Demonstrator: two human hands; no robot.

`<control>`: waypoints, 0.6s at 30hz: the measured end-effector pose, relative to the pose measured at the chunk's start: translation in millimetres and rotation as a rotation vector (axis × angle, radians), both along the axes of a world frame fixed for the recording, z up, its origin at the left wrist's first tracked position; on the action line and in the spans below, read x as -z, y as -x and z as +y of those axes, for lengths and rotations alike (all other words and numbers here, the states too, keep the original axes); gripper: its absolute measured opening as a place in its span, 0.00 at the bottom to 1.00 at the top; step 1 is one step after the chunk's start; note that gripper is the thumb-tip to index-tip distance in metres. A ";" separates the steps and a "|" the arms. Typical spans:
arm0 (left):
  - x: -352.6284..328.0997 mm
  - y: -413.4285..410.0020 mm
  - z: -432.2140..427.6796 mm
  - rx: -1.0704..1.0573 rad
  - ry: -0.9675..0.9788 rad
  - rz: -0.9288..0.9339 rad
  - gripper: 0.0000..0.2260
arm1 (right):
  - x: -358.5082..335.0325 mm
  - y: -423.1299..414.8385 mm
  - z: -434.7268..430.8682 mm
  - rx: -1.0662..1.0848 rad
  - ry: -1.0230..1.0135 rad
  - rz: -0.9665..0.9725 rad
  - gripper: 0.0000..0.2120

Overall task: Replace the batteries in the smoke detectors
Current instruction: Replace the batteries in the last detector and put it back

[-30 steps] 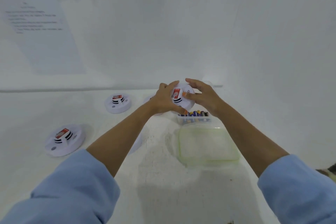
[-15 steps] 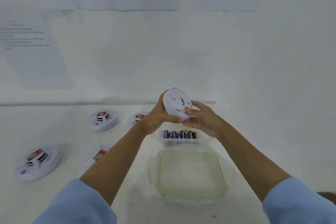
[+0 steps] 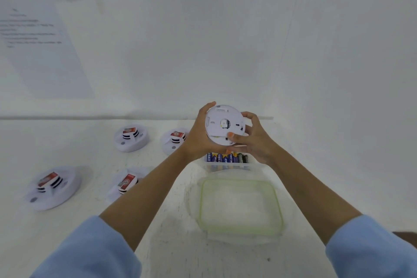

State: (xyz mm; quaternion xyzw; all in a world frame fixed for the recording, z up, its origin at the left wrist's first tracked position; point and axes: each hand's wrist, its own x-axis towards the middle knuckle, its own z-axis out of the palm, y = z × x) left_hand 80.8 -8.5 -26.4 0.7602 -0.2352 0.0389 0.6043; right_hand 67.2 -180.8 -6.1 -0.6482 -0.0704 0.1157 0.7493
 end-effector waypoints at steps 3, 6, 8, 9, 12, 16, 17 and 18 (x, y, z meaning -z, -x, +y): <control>0.4 0.4 -1.3 -0.010 0.011 -0.021 0.47 | 0.0 0.4 -1.7 -0.031 0.018 0.000 0.28; 0.8 -1.1 -1.9 -0.006 0.011 -0.036 0.45 | 0.6 -0.3 -3.8 -0.051 0.019 0.000 0.28; 1.2 -1.6 -1.9 -0.010 0.009 -0.039 0.45 | 0.3 -0.7 -5.4 -0.063 0.033 -0.011 0.27; 1.5 -2.0 -1.8 -0.010 0.007 -0.043 0.45 | -0.2 -0.9 -6.0 -0.067 0.046 -0.016 0.27; 1.2 -3.3 -1.8 0.002 -0.001 -0.047 0.45 | -1.8 -1.7 -7.6 -0.069 0.087 -0.029 0.26; -0.1 -6.4 -2.2 -0.007 -0.009 -0.042 0.44 | -4.8 -2.3 -9.0 -0.070 0.118 -0.019 0.27; -0.6 -6.9 -1.9 -0.008 -0.011 -0.039 0.43 | -6.1 -2.3 -9.0 -0.063 0.163 -0.031 0.28; -0.5 -6.9 -0.7 -0.009 -0.012 -0.034 0.44 | -7.9 -2.4 -9.0 -0.039 0.249 -0.073 0.30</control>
